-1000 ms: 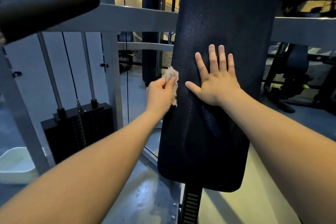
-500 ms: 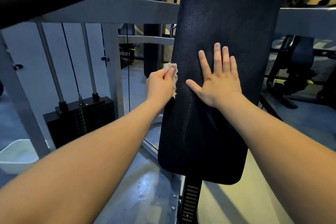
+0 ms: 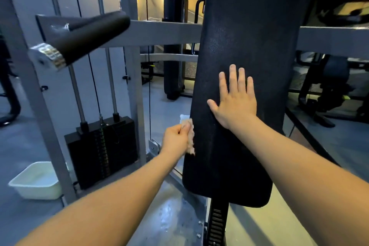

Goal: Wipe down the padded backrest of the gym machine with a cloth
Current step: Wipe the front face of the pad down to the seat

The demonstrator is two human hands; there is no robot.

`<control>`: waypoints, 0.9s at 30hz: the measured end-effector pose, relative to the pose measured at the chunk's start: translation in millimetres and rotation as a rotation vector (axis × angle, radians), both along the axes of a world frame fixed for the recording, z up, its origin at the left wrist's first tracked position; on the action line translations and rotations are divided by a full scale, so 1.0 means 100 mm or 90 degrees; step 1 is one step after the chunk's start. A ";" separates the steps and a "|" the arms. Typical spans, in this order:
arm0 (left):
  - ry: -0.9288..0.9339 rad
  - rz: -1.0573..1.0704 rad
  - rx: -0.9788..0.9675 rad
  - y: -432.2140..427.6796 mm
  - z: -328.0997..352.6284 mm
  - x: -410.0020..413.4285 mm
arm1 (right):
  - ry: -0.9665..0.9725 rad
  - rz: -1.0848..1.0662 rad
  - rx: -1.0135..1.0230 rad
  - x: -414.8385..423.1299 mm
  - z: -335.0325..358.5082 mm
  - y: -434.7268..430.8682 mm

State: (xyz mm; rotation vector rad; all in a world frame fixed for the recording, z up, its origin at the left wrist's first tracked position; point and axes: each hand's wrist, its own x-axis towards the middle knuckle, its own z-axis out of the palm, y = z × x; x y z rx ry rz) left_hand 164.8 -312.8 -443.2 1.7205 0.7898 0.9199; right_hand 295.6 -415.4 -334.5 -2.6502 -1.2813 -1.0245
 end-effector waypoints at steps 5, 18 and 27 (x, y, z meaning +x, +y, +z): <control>-0.069 -0.017 0.062 0.09 0.28 0.18 | -0.024 0.066 -0.079 0.00 -0.24 0.02; -0.036 0.016 -0.051 -0.08 -0.60 -0.04 | -0.019 0.035 -0.077 0.02 -0.31 0.12; -0.001 0.022 0.021 -0.14 -0.81 -0.11 | -0.010 0.033 -0.070 0.05 -0.34 0.13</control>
